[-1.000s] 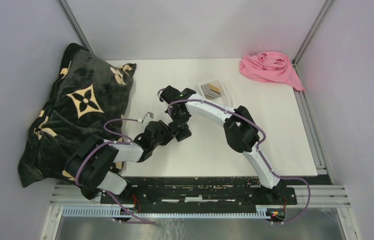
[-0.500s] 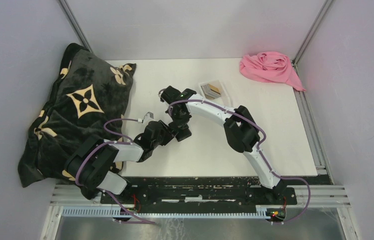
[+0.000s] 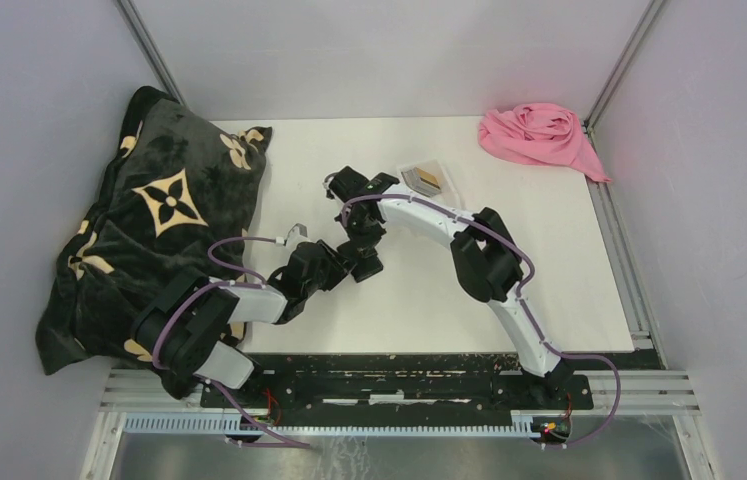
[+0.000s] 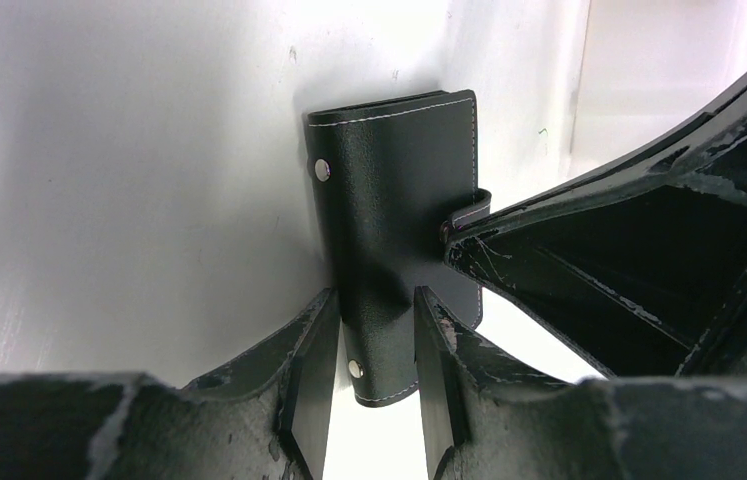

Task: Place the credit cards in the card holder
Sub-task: Close the card holder at the center of the board.

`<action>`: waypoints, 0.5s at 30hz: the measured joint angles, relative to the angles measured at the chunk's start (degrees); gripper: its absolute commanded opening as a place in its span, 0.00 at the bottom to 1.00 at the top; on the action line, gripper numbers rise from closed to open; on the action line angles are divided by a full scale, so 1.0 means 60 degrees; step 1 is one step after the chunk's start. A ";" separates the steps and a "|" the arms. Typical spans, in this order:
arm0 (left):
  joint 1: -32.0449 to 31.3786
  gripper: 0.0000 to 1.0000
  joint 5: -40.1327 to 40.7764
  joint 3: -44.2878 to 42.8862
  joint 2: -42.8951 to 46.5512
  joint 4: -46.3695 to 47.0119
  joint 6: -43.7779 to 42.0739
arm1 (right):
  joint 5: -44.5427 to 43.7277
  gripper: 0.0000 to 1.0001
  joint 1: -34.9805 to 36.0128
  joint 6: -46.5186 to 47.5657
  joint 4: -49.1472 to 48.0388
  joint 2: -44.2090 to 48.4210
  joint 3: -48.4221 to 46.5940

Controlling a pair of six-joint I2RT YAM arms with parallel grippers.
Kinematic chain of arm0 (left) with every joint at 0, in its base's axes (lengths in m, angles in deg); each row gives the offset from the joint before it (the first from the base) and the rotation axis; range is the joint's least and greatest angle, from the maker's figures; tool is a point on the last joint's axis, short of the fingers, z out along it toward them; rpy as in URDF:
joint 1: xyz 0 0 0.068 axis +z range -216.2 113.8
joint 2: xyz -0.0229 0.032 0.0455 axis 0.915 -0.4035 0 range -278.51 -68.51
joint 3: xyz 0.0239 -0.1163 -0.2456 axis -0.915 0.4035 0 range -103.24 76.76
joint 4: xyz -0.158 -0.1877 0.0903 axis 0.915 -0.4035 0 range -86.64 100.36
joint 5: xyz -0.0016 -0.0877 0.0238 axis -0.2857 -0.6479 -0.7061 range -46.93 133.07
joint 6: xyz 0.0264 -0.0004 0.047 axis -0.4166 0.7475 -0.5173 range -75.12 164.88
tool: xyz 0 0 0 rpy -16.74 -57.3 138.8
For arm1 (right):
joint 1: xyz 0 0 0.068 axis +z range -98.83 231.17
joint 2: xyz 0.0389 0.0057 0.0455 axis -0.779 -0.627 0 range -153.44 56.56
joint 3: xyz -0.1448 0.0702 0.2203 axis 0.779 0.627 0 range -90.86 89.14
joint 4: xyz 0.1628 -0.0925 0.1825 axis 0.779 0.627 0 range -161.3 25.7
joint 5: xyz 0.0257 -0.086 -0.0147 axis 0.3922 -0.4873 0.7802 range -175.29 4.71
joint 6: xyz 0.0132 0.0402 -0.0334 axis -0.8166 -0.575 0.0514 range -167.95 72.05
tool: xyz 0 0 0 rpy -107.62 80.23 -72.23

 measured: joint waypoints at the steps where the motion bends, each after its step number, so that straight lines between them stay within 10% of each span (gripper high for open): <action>1: 0.0000 0.42 0.0000 0.0000 -0.0018 0.0025 0.0000 | 0.0062 0.01 -0.0033 -0.0026 0.0000 -0.0007 -0.0004; 15: -0.0004 0.42 -0.0004 -0.0095 -0.0357 0.0401 0.0004 | 0.0823 0.01 -0.0463 -0.0291 0.0834 -0.0656 -0.1064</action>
